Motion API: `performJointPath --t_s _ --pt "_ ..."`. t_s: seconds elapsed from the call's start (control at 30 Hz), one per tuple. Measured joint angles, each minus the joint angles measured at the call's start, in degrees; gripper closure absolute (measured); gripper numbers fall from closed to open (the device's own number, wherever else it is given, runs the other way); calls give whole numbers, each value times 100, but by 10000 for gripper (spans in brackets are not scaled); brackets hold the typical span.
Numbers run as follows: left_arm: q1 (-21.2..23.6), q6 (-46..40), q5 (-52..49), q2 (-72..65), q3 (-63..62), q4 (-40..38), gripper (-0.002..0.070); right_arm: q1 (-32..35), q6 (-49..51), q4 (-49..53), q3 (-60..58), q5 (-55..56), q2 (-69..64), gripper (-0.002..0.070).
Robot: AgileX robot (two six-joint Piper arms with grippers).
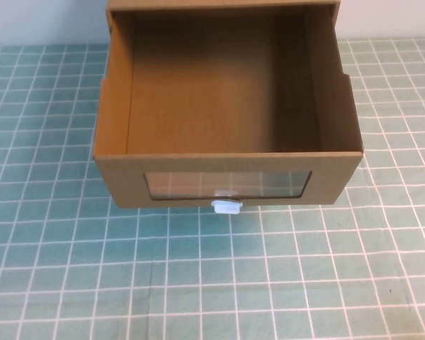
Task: Open the shoe box
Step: 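Pull the top drawer of the cardboard box fully open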
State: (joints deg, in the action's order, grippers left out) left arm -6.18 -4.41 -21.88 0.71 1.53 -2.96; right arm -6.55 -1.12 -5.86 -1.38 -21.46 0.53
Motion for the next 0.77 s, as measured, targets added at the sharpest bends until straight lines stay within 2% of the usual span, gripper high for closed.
performJointPath --t_s 0.77 --pt "0 0 0 0 0 0 680 178 0 -39 0 14 23 689"
